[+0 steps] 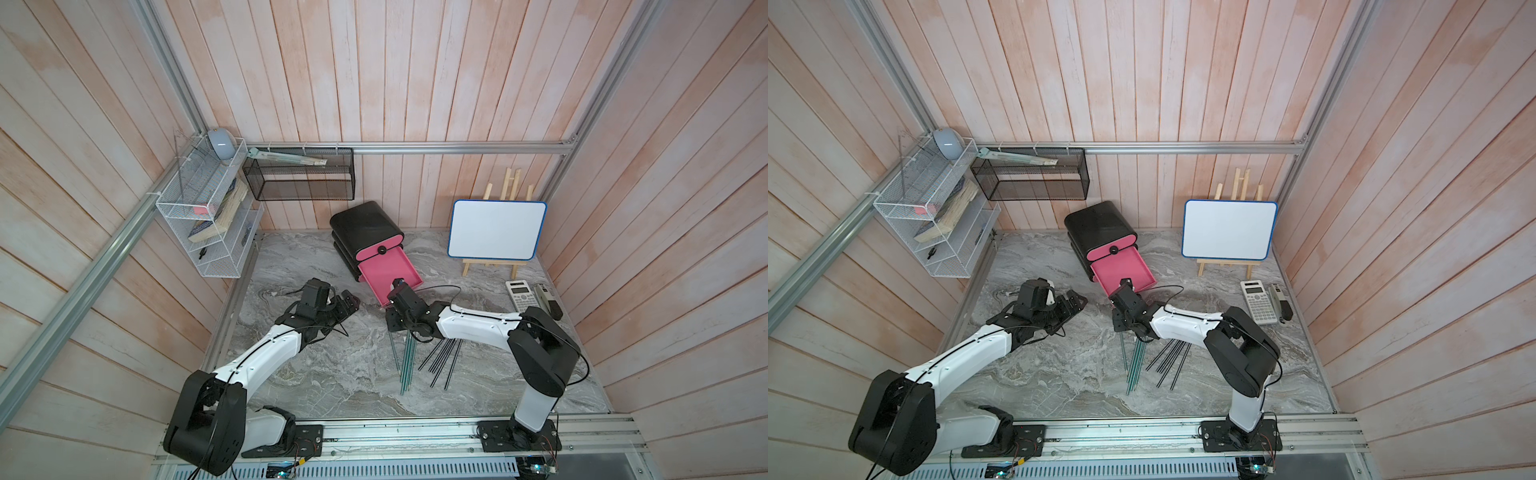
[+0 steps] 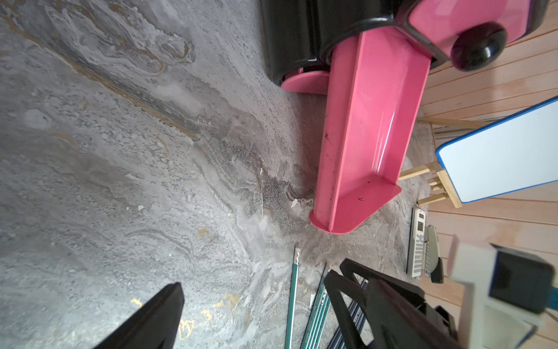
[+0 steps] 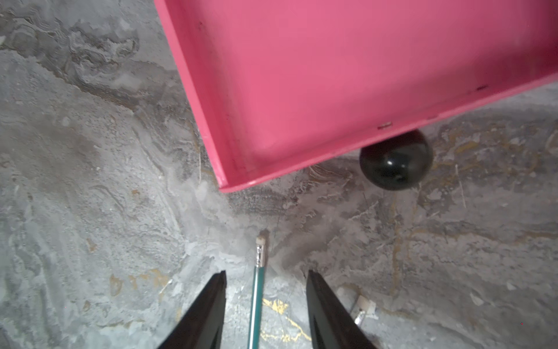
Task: Please place the pencils in the drawer according to their color
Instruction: Pick up the pencil from the center of the board.
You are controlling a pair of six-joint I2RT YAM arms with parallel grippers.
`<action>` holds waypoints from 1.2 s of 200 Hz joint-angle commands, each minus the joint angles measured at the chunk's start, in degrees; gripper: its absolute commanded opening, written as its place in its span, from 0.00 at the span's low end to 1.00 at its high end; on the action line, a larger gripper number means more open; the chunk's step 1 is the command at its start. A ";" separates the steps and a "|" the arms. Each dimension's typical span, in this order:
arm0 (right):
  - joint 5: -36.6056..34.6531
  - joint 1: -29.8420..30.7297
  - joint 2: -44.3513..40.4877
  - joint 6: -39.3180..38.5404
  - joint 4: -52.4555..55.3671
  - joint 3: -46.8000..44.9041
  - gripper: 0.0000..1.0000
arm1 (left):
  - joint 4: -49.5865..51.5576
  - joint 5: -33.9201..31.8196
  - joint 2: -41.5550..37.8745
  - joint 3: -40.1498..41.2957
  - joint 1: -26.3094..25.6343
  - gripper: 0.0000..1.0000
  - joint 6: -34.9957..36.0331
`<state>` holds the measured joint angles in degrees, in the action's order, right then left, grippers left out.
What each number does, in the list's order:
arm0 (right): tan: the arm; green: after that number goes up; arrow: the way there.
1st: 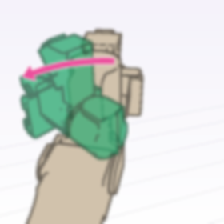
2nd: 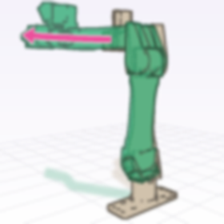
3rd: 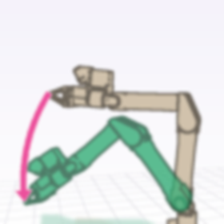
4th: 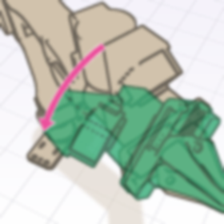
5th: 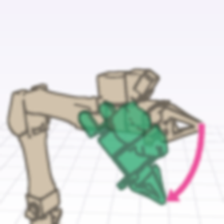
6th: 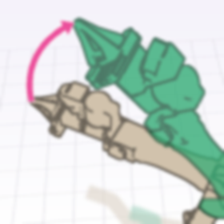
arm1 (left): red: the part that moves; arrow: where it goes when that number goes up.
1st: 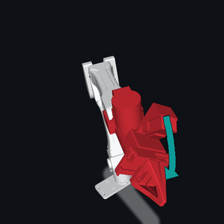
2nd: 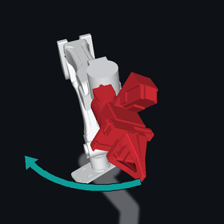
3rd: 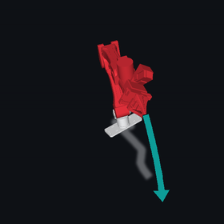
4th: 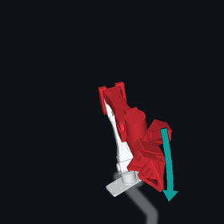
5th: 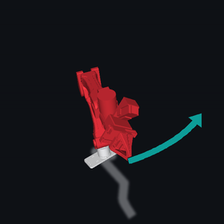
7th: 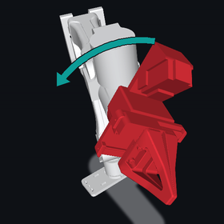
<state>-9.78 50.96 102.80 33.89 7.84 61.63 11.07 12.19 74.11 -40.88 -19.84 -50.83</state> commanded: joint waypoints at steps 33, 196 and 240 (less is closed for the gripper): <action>-5.21 1.68 -0.34 -0.66 -6.57 -4.49 0.42 | -0.57 0.60 -0.54 1.06 -0.20 1.00 0.16; -2.56 2.39 8.21 -3.39 -5.53 2.00 0.36 | -0.53 0.33 -0.26 1.14 -0.20 0.99 0.03; -2.21 2.40 10.10 -4.14 -3.47 3.71 0.32 | -0.52 0.22 -0.45 1.23 -0.19 0.99 0.04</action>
<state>-12.43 52.90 110.89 31.14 1.74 63.51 11.09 12.16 74.11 -40.47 -19.84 -50.83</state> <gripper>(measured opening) 0.326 0.995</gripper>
